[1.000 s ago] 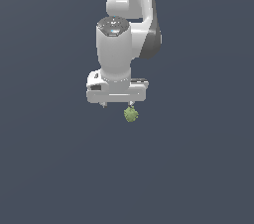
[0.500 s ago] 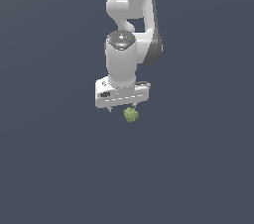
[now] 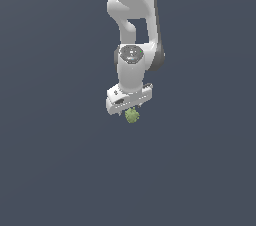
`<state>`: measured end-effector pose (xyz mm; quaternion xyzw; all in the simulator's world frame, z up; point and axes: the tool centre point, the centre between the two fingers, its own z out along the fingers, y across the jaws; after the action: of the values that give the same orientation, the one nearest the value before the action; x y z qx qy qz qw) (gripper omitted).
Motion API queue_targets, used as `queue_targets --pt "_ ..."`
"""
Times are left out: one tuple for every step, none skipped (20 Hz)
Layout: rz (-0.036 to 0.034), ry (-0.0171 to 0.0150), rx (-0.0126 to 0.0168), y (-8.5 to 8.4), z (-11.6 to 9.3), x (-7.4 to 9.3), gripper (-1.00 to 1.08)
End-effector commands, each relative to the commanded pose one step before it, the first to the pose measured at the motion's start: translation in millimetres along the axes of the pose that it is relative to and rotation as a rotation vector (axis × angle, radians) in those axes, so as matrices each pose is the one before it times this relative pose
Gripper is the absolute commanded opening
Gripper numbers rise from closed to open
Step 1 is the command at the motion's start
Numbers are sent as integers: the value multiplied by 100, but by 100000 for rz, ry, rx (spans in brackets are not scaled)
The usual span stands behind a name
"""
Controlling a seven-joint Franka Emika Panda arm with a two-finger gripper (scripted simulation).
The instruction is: Pick up the object and move it to a goal position.
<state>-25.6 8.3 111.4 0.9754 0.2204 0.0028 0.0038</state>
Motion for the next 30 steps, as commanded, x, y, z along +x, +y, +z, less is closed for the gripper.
queue_targets --pt "-4048 -130 381 -658 795 -303 100" --pt "-1151 -57 128 -201 235 -85 100" --pt "-974 -46 110 -172 198 -71 100" --pt "-796 -37 91 -141 161 -58 100" --pt "-621 -28 72 -111 125 -44 100" --pt "-444 -19 52 -80 89 -31 100" --pt "-256 -11 30 -43 53 -21 100" --pt "-97 -4 11 -20 18 -4 100" --pt "532 -49 -16 68 -74 24 100" --pt "0 0 0 1 35 -2 100" --pt "0 0 0 3 103 -6 100" --pt "0 0 0 5 171 -10 100" --pt "-69 6 4 -29 237 4 100" --pt "0 0 0 7 306 -19 100" --pt "-69 7 4 -26 370 -6 100" --pt "-48 5 3 -15 435 -16 100" --pt "-48 5 4 -14 498 -21 100" --pt "-69 7 5 -22 553 -19 100" --pt "-69 7 5 -22 523 -14 100" --pt "0 0 0 14 460 -24 100" --pt "-97 9 4 -34 390 12 100" --pt "0 0 0 17 327 -4 100" --pt "-69 4 -4 -17 256 24 100" --pt "0 0 0 19 192 13 100" --pt "0 0 0 17 130 17 100" --pt "0 0 0 12 73 14 100" --pt "0 0 0 5 23 6 100" --pt "0 0 0 0 0 0 -100" --pt "0 0 0 0 0 0 -100" --pt "0 0 0 0 0 0 -100"
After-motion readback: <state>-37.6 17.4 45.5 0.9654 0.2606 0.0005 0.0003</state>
